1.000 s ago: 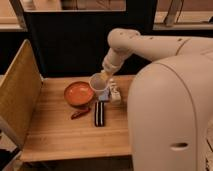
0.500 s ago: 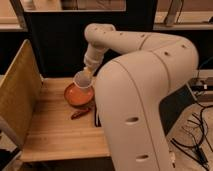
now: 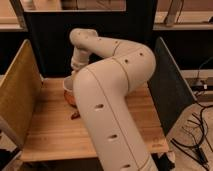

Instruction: Place the ceramic cup in the ceramic bowl

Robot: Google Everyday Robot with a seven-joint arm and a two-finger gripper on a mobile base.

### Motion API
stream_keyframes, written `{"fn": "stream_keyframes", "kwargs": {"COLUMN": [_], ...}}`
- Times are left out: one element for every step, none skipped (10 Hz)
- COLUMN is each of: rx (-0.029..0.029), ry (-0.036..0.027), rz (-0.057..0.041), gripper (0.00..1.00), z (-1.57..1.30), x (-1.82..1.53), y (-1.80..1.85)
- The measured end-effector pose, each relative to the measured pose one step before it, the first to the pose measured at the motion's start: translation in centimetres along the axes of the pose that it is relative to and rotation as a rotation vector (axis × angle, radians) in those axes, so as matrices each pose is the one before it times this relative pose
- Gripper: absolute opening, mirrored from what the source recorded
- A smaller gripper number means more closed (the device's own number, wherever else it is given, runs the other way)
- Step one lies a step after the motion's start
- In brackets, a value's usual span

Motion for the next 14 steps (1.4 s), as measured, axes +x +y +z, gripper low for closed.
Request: {"fn": "stream_keyframes", "kwargs": {"rx": [-0.01615,-0.01311,-0.00787,-0.00952,-0.00836,-0.0064,-0.00803,-0.00398,-0.00309,-0.00163,-0.00032,-0.00003,0.00002,-0.0001], "ry": [0.00877,0.00641,0.0031,0.00406,0.00164,-0.00033,0.00037,0.00051,0.00043,0.00092,0.00022,0.00026,-0.00001,0.00016], "rz": [0.00327,0.01402,0.0195,0.02812,0.02616,0.02329,0.04231,0.02134,0.01628,0.0046,-0.00292,0.00003,0.00018,0.00043], "gripper": [0.0,0.0,0.0,0.0,0.0,0.0,0.0,0.01,0.06,0.15,0.27,0.38,0.46,0.58], "z": [1.024,0.963,0.604,0.666,0.513,0.333,0.362,0.18,0.171,0.135,0.047,0.016,-0.006,0.004], "x": [-0.363,-0.148,-0.034,0.147,0.187,0.196,0.682,0.442,0.348,0.072,-0.195,0.002,0.012,0.028], "y": [-0.709,-1.123,-1.207,-1.333,-0.996,-0.76,-1.125,-0.584,-0.455,-0.11,0.163,0.0,-0.009,-0.017]}}
